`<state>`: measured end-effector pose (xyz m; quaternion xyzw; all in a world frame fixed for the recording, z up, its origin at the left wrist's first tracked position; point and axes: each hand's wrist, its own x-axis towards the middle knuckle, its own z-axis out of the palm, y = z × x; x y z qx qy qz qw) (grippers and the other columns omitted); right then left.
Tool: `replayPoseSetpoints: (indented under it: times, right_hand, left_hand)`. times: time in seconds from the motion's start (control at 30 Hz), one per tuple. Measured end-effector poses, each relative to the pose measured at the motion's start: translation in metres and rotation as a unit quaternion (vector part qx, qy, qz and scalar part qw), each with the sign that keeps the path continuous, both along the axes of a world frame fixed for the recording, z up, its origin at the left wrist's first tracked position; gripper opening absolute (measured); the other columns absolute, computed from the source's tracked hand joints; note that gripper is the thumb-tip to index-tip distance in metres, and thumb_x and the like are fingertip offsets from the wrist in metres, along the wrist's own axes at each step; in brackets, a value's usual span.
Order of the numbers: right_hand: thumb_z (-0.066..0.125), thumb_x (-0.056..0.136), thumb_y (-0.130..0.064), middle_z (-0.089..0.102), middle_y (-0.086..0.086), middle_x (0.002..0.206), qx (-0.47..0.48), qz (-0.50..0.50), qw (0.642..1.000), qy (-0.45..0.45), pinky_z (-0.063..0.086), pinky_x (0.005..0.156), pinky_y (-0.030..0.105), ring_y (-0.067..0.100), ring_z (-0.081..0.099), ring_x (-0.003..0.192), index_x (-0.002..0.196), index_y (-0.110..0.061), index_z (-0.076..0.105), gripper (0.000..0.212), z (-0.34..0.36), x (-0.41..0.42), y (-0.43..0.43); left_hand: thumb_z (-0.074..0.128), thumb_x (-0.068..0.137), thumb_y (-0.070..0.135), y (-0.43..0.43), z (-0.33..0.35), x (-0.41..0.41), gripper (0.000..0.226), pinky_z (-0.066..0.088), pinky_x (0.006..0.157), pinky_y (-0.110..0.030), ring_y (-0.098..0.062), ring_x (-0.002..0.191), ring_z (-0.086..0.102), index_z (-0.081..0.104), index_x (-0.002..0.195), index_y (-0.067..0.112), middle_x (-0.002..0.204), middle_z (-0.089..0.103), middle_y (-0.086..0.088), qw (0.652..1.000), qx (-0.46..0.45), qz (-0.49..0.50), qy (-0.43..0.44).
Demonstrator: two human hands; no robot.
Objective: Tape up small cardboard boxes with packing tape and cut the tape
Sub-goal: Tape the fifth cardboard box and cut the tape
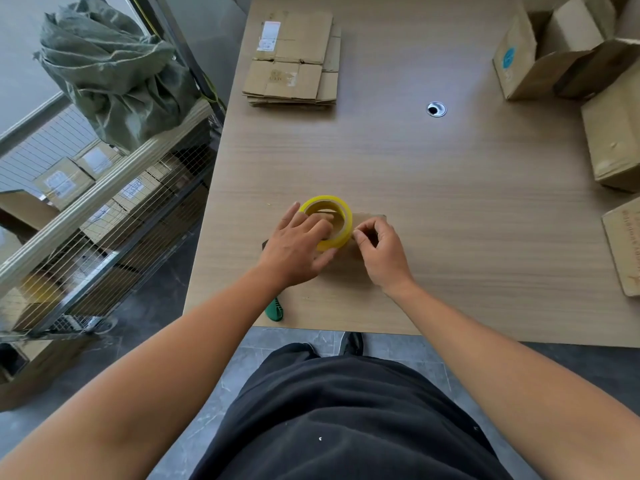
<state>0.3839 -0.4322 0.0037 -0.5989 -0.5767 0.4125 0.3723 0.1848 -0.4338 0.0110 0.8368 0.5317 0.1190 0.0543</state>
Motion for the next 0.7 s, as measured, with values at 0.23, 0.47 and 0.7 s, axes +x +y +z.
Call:
replayPoseSetpoints:
  times: [0.23,0.47,0.7]
  right_hand:
    - [0.06,0.094,-0.007,0.057,-0.003,0.079,-0.007,-0.083,0.995,0.061,0.043,0.071,0.02,0.003,0.051,0.07,0.085,-0.015,0.058,0.012,0.007,0.013,0.005]
    - [0.053,0.094,0.001,0.046,-0.002,0.061,-0.198,-0.192,0.934,0.226,0.047,0.053,0.02,0.006,0.043,0.048,0.075,-0.015,0.049,0.025,-0.002,0.039,0.017]
    - [0.06,0.099,-0.01,0.046,-0.001,0.065,-0.209,-0.17,0.935,0.231,0.045,0.057,0.023,0.007,0.042,0.054,0.08,-0.015,0.052,0.021,-0.019,0.038,0.028]
  left_hand:
    - [0.062,0.083,0.07,0.009,-0.011,0.002,0.057,0.031,0.114,-0.049,-0.031,0.106,0.059,0.071,0.105,0.018,0.114,0.071,0.004,0.998,0.051,0.027,0.016]
    - [0.059,0.087,0.066,0.014,-0.016,0.003,0.054,0.035,0.106,-0.045,-0.031,0.103,0.058,0.073,0.097,0.015,0.116,0.07,0.001,0.995,0.099,-0.001,0.032]
    - [0.06,0.088,0.068,0.019,-0.023,0.0,0.052,0.036,0.104,-0.044,-0.029,0.101,0.056,0.071,0.096,0.017,0.115,0.07,0.003,0.992,0.121,-0.011,0.04]
